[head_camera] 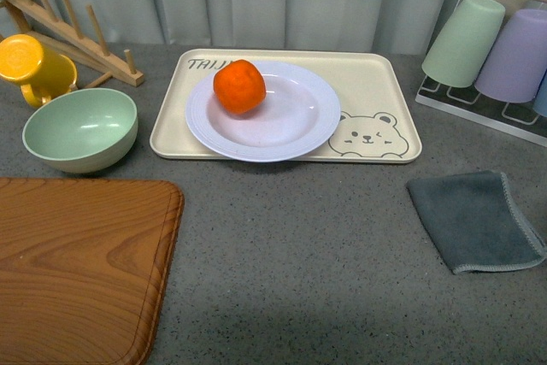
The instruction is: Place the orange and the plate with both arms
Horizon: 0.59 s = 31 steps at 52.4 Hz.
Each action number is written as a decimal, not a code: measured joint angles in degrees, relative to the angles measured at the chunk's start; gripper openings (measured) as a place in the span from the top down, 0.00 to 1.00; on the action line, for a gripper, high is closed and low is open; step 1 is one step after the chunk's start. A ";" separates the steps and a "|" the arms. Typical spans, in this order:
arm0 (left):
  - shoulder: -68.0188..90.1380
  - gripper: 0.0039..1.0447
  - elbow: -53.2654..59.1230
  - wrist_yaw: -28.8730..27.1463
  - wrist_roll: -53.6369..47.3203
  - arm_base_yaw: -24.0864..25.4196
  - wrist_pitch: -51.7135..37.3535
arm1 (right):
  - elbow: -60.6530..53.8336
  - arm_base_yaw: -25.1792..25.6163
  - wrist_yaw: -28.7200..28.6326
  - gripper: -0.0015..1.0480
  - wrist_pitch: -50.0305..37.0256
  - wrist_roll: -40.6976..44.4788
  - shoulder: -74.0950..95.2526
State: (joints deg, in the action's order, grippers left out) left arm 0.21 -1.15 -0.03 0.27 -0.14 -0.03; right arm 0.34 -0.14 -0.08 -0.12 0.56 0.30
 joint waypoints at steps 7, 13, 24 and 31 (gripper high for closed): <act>0.00 0.06 0.00 0.00 0.00 0.00 0.00 | 0.00 0.00 0.00 0.79 0.02 0.00 0.00; 0.00 0.06 0.00 -0.02 0.00 0.00 0.00 | 0.00 0.00 0.00 0.62 0.02 0.00 0.00; 0.00 0.06 0.00 -0.02 0.00 0.00 0.00 | 0.00 0.00 0.00 0.26 0.02 0.02 0.00; 0.00 0.06 0.00 0.00 0.00 0.00 0.00 | 0.00 0.00 0.00 0.07 0.02 0.00 -0.02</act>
State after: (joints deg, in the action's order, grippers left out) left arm 0.21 -1.15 -0.03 0.27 -0.14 -0.03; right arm 0.34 -0.14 -0.08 -0.10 0.56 0.27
